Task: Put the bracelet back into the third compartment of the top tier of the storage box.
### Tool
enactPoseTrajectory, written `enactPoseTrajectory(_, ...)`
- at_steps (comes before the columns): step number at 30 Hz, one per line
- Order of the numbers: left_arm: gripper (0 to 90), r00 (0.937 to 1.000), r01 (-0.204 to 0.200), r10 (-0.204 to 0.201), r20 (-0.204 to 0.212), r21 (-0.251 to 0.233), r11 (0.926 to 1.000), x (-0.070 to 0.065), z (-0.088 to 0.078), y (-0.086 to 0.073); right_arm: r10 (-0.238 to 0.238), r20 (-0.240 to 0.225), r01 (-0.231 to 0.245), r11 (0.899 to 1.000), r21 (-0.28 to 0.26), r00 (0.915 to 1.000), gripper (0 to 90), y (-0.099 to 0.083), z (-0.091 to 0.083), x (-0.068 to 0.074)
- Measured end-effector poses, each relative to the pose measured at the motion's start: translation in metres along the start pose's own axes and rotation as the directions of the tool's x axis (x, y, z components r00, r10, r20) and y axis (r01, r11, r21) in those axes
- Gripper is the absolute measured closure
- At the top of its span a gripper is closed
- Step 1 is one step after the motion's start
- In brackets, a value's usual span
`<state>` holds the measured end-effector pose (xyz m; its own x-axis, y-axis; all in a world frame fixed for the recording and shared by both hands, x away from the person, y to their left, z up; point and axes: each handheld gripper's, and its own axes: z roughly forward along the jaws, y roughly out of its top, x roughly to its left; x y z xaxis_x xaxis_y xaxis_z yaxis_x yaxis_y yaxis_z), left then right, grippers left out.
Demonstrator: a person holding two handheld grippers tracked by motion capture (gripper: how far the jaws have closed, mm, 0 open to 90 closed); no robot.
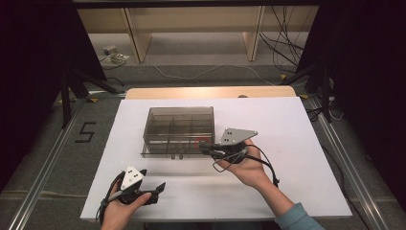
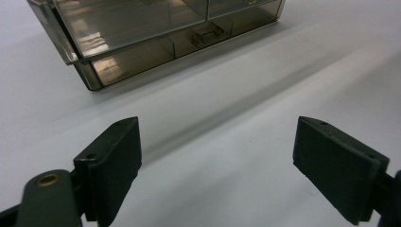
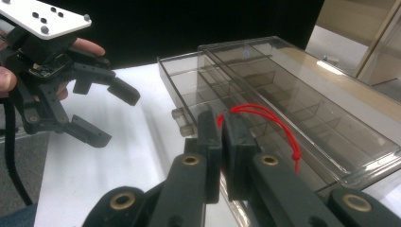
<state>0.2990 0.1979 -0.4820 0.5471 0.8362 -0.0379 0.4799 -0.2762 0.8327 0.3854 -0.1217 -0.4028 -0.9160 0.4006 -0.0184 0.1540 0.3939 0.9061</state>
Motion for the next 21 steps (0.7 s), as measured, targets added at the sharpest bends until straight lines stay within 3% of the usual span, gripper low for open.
enactPoseTrajectory(21, 16.1, 1.0, -0.002, 0.002, 0.003, 0.002, 1.0, 0.0, 0.0, 0.0, 0.014, -0.014, -0.013, 1.0, 0.02, 0.9998, 86.7, 0.0, 0.014, -0.005)
